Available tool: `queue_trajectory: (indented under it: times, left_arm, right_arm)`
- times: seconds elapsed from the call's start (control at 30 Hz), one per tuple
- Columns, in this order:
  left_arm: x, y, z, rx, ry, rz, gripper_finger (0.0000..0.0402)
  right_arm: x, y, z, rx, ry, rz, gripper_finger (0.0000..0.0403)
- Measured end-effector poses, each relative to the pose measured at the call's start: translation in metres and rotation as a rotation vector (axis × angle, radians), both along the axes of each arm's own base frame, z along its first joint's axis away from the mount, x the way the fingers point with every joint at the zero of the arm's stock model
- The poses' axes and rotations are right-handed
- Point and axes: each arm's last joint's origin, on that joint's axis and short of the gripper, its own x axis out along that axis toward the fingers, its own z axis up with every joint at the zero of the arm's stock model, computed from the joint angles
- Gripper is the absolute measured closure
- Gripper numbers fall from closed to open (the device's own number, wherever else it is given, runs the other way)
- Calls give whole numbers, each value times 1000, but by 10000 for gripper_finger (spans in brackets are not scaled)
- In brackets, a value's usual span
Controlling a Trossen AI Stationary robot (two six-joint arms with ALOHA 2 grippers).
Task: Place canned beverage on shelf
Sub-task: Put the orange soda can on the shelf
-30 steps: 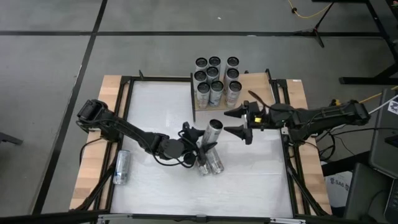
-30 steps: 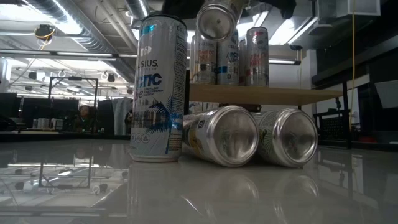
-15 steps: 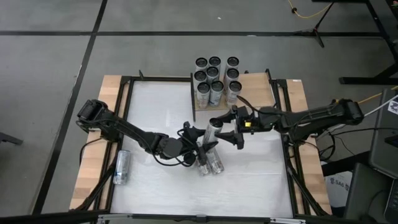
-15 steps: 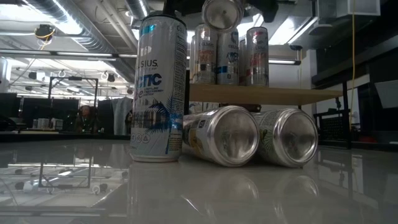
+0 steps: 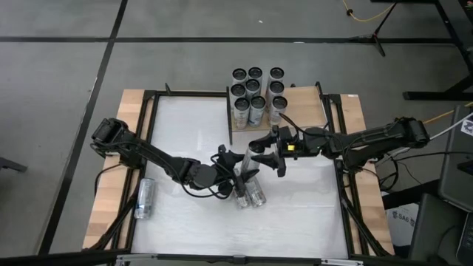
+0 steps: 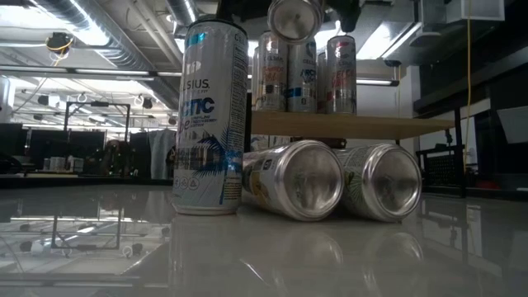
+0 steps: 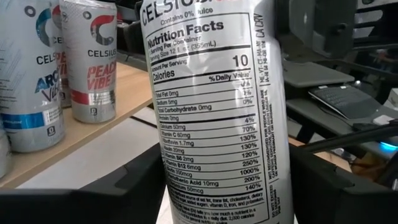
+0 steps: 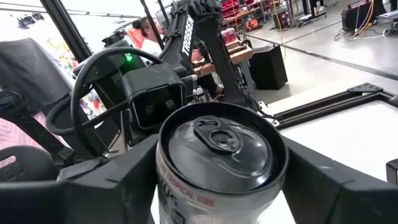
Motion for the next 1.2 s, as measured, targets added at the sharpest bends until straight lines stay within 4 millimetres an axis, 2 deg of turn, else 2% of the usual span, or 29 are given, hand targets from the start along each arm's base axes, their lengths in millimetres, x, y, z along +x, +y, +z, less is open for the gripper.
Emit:
queue_trajectory:
  times: [0.13, 0.5, 0.87, 1.2]
  left_arm:
    - [0, 0, 0, 0, 0, 3, 113]
    - [0, 1, 0, -20, -10, 10, 96]
    - [-1, 1, -6, -53, 35, 22, 96]
    - [-2, 1, -9, -41, 65, 22, 96]
  right_arm:
    - [0, 0, 0, -3, 0, -1, 170]
    - [-5, 0, 2, -67, 3, 8, 161]
    - [-37, -7, 6, -117, 165, -49, 160]
    - [-64, -16, -3, -184, 374, -213, 158]
